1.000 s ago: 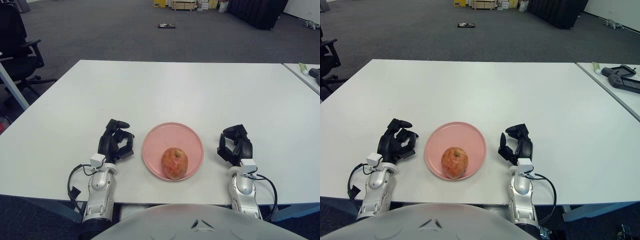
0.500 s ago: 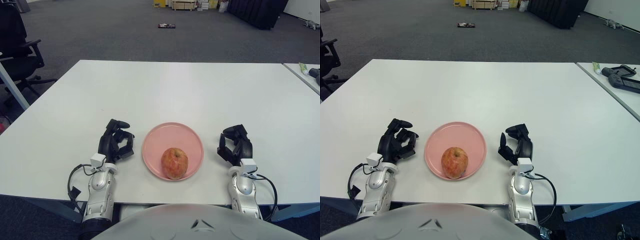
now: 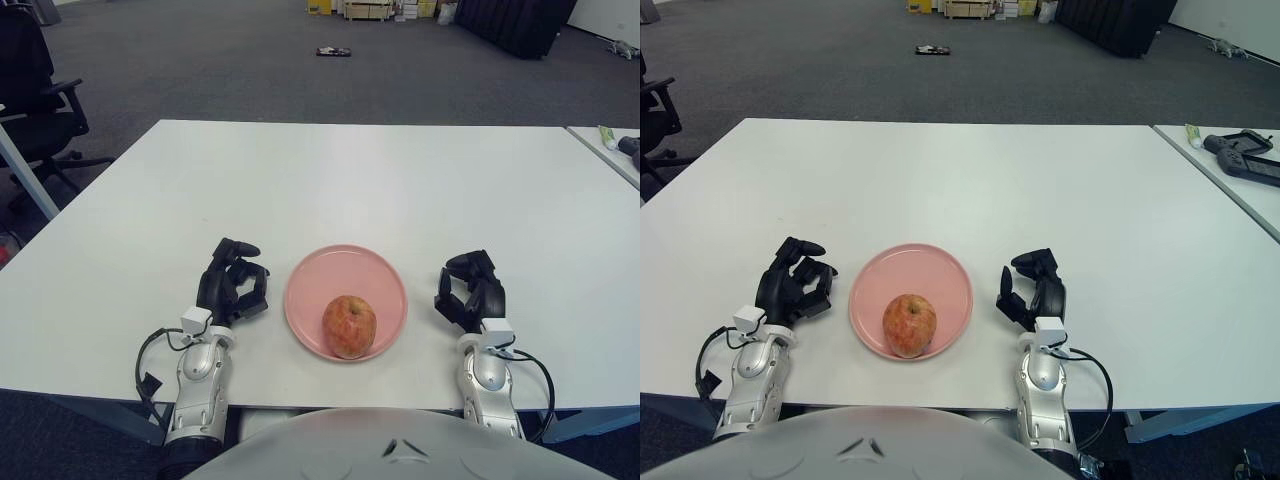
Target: Put the apple into the plate.
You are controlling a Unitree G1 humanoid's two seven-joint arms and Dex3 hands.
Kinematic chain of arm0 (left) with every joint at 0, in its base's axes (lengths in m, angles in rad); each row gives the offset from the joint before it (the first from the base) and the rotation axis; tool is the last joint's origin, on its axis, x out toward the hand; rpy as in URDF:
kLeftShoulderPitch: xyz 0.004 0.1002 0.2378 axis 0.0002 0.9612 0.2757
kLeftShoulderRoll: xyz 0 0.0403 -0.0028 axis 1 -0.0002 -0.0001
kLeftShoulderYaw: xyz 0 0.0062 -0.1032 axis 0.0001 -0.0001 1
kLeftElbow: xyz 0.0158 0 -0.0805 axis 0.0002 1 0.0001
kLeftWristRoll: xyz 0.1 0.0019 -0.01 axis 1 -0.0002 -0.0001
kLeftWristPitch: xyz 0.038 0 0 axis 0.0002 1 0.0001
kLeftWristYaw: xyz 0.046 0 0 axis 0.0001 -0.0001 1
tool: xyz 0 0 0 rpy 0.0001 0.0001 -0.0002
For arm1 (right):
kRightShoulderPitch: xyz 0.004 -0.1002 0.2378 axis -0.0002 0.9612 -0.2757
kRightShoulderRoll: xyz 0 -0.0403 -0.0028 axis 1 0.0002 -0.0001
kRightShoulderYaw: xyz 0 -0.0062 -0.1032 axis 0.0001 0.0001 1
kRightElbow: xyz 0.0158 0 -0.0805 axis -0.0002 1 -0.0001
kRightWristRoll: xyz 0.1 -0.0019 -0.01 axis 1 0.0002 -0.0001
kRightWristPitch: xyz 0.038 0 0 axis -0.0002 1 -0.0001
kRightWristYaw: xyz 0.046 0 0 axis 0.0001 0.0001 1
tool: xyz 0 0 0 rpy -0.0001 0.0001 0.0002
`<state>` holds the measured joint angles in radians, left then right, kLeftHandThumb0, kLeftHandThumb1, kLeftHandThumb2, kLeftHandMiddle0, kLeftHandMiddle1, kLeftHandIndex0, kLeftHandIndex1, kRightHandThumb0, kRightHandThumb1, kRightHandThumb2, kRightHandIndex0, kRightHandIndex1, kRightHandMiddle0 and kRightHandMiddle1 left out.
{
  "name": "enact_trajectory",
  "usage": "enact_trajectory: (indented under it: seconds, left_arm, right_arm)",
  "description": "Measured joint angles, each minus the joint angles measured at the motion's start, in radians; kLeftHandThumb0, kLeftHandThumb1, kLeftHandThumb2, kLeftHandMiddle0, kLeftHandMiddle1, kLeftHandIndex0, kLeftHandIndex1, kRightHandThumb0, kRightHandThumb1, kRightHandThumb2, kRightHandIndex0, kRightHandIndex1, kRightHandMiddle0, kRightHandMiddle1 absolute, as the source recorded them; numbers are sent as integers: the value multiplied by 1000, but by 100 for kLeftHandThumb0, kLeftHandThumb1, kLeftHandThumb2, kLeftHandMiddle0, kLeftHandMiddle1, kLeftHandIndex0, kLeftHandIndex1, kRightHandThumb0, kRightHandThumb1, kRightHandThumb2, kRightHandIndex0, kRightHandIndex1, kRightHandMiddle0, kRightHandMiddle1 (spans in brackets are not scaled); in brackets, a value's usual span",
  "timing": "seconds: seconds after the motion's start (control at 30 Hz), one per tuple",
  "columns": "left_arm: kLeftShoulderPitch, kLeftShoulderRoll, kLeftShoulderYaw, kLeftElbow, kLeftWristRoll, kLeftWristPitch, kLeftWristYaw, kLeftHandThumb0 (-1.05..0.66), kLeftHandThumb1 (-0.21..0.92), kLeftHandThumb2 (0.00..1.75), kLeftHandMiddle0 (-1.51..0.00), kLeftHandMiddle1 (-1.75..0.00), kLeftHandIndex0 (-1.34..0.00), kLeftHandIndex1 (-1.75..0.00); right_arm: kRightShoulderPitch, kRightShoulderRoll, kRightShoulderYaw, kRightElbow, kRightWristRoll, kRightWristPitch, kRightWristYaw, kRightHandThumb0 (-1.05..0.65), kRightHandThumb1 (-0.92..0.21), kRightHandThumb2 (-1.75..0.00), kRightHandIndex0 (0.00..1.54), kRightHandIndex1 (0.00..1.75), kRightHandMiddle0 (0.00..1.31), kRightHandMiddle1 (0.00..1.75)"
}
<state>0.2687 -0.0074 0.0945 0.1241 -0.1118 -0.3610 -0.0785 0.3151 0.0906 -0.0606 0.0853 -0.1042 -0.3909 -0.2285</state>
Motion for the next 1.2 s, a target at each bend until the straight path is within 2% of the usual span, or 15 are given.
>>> enact_trajectory:
  seconds: [0.8,1.2]
  left_arm:
    - [8,-7,0,-14,-2,15,0,-1,42,111,-61,-147,-41,-175]
    - [11,-11,1,-17,-1,15,0,-1,42,113,-59,-152,-38,-175]
  right_arm:
    - [22,-2,2,-21,2,1,29,-39,-63,-93,60,152,38,175]
    - [37,-2,5,-39,2,12,39,-40,-60,-97,66,153,40,175]
